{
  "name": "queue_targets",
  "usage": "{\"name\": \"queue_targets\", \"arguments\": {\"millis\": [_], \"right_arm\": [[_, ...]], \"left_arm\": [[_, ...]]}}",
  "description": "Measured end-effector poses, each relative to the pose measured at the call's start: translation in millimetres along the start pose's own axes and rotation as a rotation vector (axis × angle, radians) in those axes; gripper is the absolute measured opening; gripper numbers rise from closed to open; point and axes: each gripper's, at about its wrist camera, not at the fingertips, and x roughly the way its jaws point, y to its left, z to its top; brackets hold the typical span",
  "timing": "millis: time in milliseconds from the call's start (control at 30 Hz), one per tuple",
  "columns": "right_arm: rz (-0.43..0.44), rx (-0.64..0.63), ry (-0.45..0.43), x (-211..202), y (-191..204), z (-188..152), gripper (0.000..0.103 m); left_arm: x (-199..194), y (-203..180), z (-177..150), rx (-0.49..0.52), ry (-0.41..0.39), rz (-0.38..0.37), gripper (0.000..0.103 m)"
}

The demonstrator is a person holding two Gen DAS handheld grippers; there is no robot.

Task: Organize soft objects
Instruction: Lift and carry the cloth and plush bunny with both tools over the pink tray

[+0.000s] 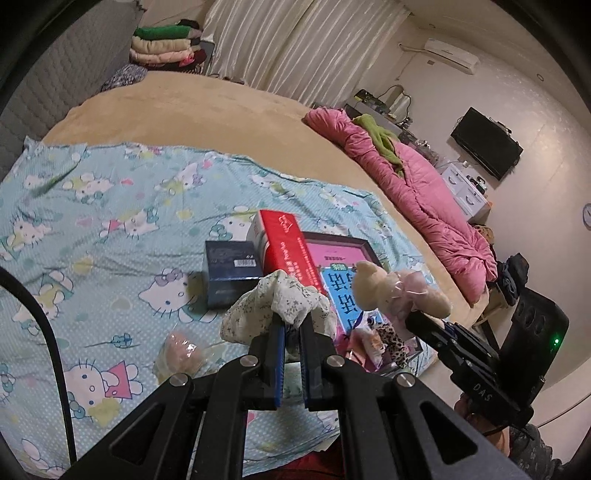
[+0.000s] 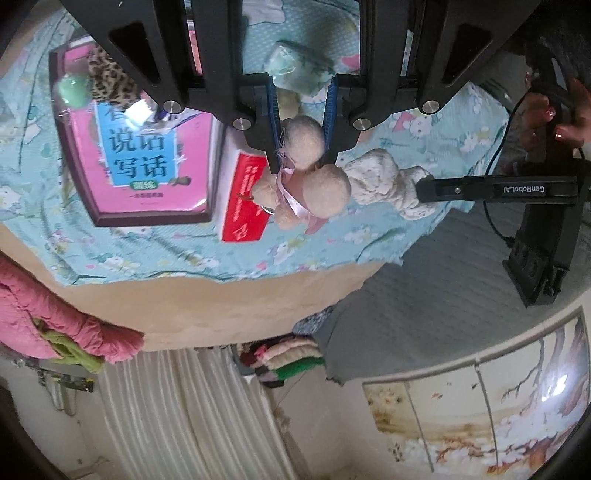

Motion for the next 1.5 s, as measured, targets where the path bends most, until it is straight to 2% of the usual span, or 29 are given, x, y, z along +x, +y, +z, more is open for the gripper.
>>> {"name": "queue_targets", "arguments": {"millis": [433, 867, 1167, 1500], "right_arm": [[-0.072, 0.087, -0.107, -47, -46, 6, 0.02], [-0.159, 0.179, -0.186, -80, -94, 3, 0.02], [-0.195, 0.214, -0.201, -86, -118, -5, 0.02], [-0.231, 0.232, -0.17, -75, -134, -18, 0.02]], "left_arm": [[8, -60, 10, 0.111, 0.002, -0.031, 0.007], [59, -126, 8, 0.217, 0.059, -0.087, 0.007], [106, -147, 9, 0.242, 0.093, -0.054, 0.007], [155, -146, 8, 0.247, 0.134, 0.012, 0.007]]}}
